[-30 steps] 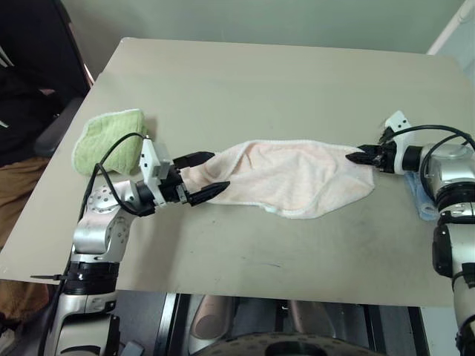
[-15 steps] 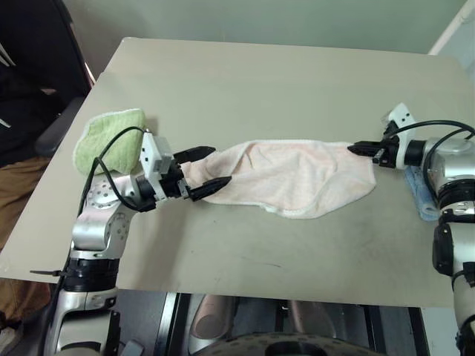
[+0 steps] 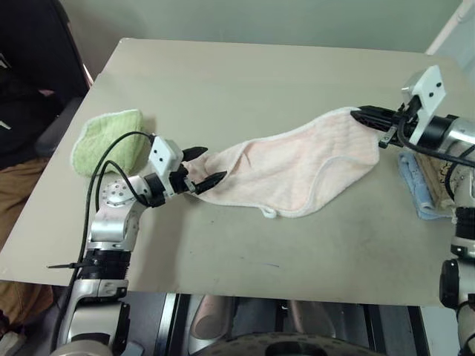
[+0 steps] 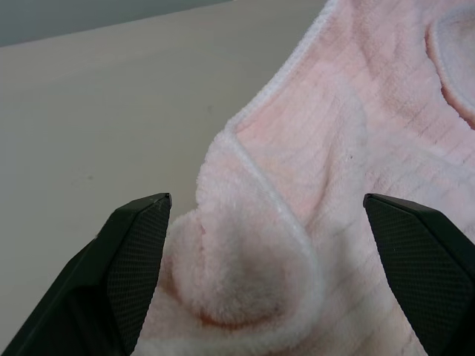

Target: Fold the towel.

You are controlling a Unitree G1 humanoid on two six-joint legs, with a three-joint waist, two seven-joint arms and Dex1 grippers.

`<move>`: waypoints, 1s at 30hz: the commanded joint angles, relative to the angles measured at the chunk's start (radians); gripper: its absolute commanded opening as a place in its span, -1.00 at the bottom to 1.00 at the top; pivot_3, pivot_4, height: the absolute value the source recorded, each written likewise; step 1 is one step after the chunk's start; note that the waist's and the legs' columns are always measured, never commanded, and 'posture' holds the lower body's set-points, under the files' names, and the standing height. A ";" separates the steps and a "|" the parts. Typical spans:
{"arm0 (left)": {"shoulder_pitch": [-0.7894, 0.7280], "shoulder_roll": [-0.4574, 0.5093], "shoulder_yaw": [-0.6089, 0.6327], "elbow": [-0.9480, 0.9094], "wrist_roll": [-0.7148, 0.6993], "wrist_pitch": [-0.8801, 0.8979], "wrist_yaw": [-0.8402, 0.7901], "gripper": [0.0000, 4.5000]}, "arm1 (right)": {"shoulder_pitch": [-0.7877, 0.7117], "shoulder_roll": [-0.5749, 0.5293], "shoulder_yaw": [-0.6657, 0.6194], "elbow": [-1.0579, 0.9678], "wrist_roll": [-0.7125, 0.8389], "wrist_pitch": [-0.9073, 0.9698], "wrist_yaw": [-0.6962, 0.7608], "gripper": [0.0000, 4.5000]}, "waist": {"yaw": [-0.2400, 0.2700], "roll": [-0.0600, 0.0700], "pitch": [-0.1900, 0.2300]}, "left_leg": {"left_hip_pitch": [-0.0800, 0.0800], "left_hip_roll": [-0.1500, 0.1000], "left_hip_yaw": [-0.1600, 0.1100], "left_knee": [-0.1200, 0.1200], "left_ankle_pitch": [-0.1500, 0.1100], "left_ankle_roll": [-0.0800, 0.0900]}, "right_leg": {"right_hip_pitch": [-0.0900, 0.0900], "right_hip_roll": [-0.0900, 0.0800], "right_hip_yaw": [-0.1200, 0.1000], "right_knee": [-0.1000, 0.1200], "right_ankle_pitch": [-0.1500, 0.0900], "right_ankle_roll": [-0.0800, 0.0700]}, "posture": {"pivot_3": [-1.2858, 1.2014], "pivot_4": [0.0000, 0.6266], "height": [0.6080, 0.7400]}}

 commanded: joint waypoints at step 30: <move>-0.129 -0.008 -0.083 0.265 0.180 -0.286 -0.008 -0.54 | 0.047 -0.027 -0.037 -0.111 0.079 0.040 -0.083 -1.00 | 0.001 0.000 0.000 | -0.001 -0.001 0.000 0.000 0.003 0.005 | 0.000 0.000 0.000 0.000 -0.002 0.003 | 0.03 -0.52 1.00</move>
